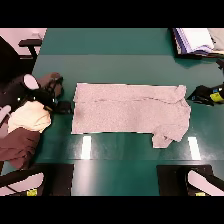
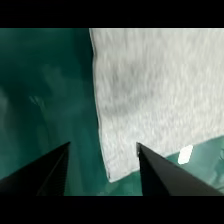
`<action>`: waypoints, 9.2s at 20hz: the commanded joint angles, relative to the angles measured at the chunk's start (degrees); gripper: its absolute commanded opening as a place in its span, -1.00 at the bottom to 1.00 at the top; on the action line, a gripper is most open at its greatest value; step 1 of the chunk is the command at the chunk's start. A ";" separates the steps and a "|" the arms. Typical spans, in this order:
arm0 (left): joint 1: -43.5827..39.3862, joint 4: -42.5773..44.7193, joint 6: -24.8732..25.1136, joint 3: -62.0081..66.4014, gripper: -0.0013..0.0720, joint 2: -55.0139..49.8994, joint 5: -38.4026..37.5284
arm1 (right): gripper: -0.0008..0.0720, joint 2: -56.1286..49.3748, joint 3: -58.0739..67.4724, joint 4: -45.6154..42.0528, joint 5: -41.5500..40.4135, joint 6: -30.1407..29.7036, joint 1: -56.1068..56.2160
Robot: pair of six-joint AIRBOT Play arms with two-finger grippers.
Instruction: Fold the shirts.
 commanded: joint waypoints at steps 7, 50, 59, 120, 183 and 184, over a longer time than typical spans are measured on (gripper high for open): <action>-0.13 -10.03 2.64 -13.70 0.39 2.23 3.89 | 0.16 5.16 -6.16 5.01 -0.46 -1.11 -1.57; -2.12 2.45 -3.61 2.49 -0.91 9.46 8.76 | -0.94 -4.04 1.27 -4.98 -0.33 -0.15 3.45; -2.05 2.10 -2.25 11.15 0.29 -8.04 13.92 | 0.09 -29.73 23.04 4.83 0.37 -2.95 4.96; -1.09 6.12 -4.94 54.10 -0.91 -6.34 -1.73 | 0.48 -38.27 41.83 10.75 -5.16 -8.35 53.66; -18.03 3.58 -1.90 53.57 -0.91 -8.22 3.41 | 0.81 4.90 9.01 3.43 -11.65 -1.51 -17.59; -18.03 3.61 -1.90 53.57 -0.91 -8.24 3.32 | 0.65 4.87 9.01 3.41 -11.69 -1.51 -13.00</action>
